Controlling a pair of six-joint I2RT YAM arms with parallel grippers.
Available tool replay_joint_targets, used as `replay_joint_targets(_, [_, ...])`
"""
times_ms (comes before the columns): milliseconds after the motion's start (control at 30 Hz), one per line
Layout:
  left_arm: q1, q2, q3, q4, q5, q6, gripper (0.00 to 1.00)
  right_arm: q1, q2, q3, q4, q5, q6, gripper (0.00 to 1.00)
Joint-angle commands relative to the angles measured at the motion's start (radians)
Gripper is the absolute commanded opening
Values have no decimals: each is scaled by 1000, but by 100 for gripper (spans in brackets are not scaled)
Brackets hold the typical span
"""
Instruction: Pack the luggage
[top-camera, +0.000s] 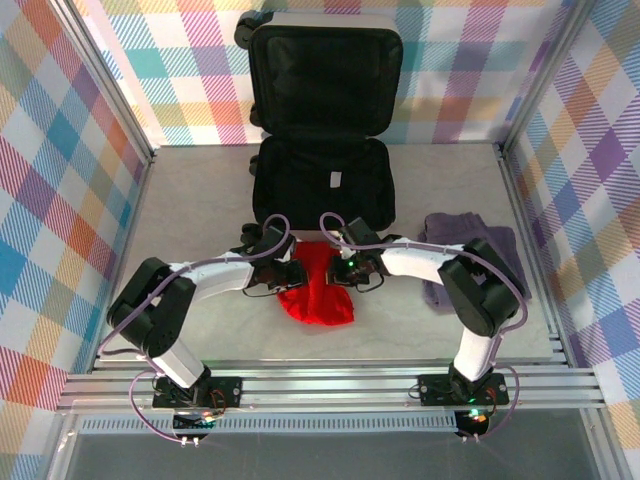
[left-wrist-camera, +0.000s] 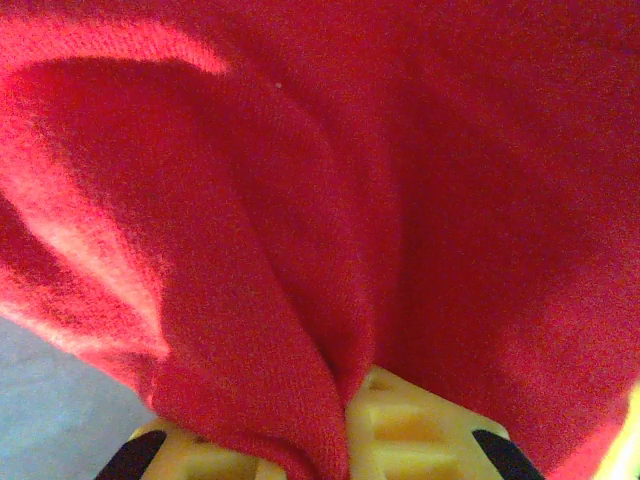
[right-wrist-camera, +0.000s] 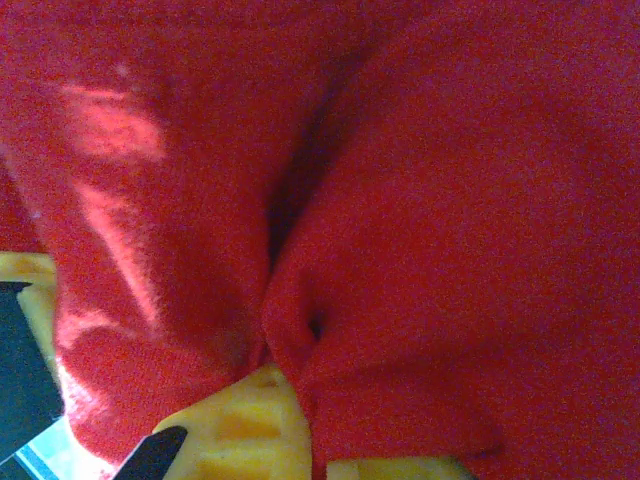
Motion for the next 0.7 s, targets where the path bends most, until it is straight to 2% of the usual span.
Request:
replay_joint_targets(0, [-16,-96,33,-69,7,7,0,11,-79,-3,-33,7,-23,3])
replay_joint_targets(200, [-18,-236,104,-223,-40,34,0,12,-178,27,-108,28,-50,0])
replay_joint_targets(367, [-17,-288,195,-312,-99,61,0,9,-240,88,-173,43,-81,0])
replay_joint_targets(533, [2,-242,289,-309,-111,86,0,-28,-257,194,-246,52,-133,0])
replay_joint_targets(667, [30,-148,391,-287,-107,115,0,-101,-230,299,-283,33,-174,0])
